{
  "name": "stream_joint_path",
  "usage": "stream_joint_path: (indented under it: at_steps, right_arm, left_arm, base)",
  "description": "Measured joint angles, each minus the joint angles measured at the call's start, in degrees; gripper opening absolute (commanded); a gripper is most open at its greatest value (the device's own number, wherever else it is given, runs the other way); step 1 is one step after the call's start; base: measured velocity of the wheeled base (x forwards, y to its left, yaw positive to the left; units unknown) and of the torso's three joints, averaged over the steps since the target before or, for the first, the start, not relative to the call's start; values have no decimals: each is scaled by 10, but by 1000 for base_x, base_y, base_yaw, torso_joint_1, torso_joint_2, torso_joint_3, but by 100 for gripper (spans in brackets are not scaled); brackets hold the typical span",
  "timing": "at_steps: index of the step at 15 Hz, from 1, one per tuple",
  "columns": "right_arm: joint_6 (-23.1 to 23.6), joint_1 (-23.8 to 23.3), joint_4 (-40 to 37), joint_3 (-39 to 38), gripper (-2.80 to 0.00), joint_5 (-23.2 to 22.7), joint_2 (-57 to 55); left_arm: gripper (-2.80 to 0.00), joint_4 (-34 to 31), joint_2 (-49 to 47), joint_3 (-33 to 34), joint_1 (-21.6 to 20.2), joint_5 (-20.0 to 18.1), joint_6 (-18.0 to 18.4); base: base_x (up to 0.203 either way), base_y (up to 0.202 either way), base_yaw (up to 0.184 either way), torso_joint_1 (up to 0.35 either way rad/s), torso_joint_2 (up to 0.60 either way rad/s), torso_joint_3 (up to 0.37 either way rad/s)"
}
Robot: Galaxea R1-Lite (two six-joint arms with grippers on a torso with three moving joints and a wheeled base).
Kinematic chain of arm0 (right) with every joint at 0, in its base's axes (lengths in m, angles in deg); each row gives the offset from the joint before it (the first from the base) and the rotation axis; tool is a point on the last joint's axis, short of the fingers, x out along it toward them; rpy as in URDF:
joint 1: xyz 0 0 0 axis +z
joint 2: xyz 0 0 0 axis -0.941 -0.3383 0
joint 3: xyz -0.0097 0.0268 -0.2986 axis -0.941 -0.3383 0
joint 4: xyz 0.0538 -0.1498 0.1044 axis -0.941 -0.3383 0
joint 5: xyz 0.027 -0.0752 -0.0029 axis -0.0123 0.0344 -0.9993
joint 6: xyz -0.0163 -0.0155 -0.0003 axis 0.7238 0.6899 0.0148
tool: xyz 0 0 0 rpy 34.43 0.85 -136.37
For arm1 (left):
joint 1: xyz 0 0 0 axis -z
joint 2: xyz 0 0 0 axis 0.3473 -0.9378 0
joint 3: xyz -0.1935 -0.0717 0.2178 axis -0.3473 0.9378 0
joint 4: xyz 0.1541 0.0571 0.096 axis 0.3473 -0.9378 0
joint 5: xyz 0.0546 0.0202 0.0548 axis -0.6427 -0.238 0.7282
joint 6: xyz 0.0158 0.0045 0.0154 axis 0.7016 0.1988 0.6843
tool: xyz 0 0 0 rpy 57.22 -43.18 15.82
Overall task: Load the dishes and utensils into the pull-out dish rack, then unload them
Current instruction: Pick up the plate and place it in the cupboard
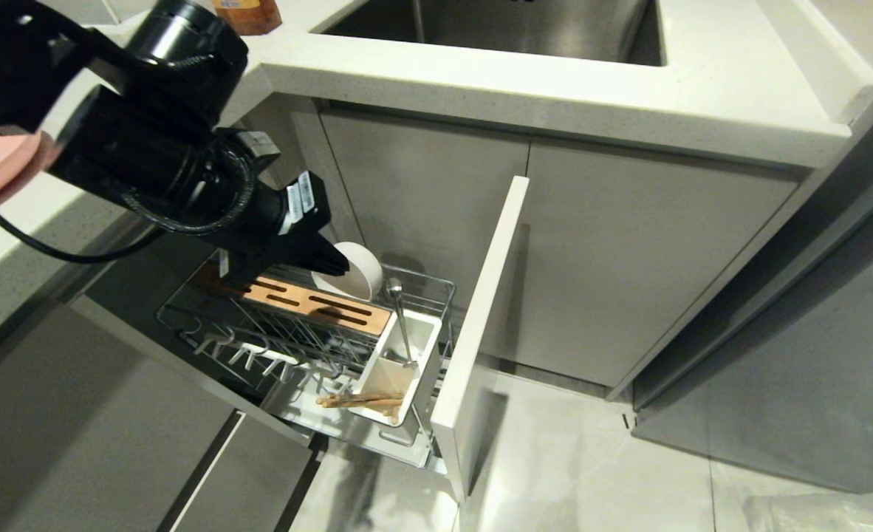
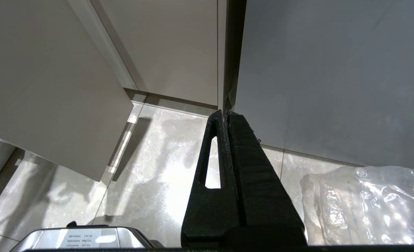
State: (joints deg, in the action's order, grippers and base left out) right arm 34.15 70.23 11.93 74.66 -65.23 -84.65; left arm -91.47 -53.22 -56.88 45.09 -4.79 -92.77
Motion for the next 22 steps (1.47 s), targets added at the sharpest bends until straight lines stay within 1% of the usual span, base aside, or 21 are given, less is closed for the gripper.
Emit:
stream_joint_path:
  at_steps: [2,4,7,9,11,13,15,19,22]
  right_arm:
    - [0,0,0,0,-280,0,0]
    - [0,0,0,0,-280,0,0]
    - [0,0,0,0,-280,0,0]
    - [0,0,0,0,-280,0,0]
    - [0,0,0,0,-280,0,0]
    - [0,0,0,0,-280,0,0]
    - [0,0,0,0,-280,0,0]
    - [0,0,0,0,-280,0,0]
    - [0,0,0,0,-280,0,0]
  left_arm:
    - [-280,0,32,0,-3,11,1]
    - [-280,3,63,0,-9,33,5]
    - [-280,9,106,-3,-36,70,30]
    - [-280,25,127,-4,-72,73,46]
    - [-280,48,143,-4,-124,75,66]
    - [-280,77,153,-4,-174,87,81]
    - [-280,114,159,-4,-211,124,88]
    - [-280,180,155,-3,-247,232,89]
    - [-280,217,143,-3,-271,283,96]
  base:
    - [0,0,0,0,0,0]
    - [0,0,0,0,0,0]
    - [0,0,0,0,0,0]
    - [0,0,0,0,0,0]
    - [0,0,0,0,0,0]
    - [0,0,0,0,0,0]
    - [0,0,0,0,0,0]
    - [0,0,0,0,0,0]
    - [0,0,0,0,0,0]
